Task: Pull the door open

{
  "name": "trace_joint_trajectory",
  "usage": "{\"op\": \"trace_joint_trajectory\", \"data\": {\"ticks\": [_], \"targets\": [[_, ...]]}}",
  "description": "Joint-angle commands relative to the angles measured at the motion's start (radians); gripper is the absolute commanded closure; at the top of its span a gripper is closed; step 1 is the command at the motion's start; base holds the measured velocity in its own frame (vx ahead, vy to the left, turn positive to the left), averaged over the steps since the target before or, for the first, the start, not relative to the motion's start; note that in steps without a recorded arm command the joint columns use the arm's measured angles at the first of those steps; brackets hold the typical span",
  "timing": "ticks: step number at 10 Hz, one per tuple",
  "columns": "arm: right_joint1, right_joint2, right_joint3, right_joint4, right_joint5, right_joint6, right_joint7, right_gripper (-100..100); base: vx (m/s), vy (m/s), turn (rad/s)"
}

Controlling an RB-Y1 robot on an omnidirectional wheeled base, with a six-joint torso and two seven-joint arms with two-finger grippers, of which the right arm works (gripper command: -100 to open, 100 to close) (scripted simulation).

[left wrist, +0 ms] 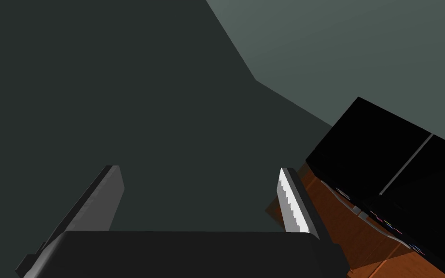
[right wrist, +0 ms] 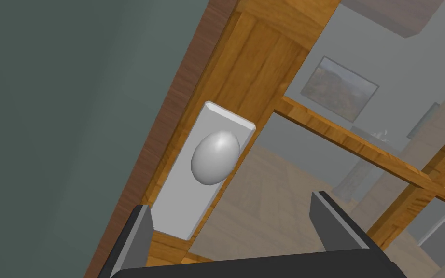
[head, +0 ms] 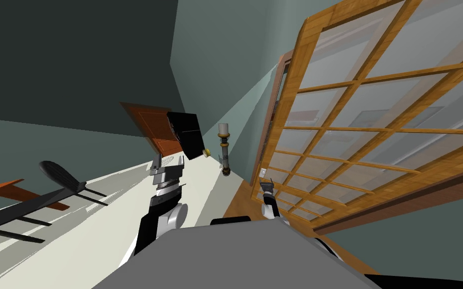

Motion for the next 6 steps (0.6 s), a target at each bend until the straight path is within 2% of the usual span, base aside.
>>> {"op": "trace_joint_trajectory", "data": {"ticks": [1,2,6], "targets": [[-0.004,0.004,0.007,0.002,-0.017,-0.001,-0.050,-100,-0.044,-0.009,0.023],[-0.004,0.004,0.007,0.002,-0.017,-0.001,-0.056,-100,-0.041,-0.009,0.014],[-0.010,0.015,0.025,0.000,-0.058,0.000,-0.174,-100,-0.050,-0.005,0.024]]}}
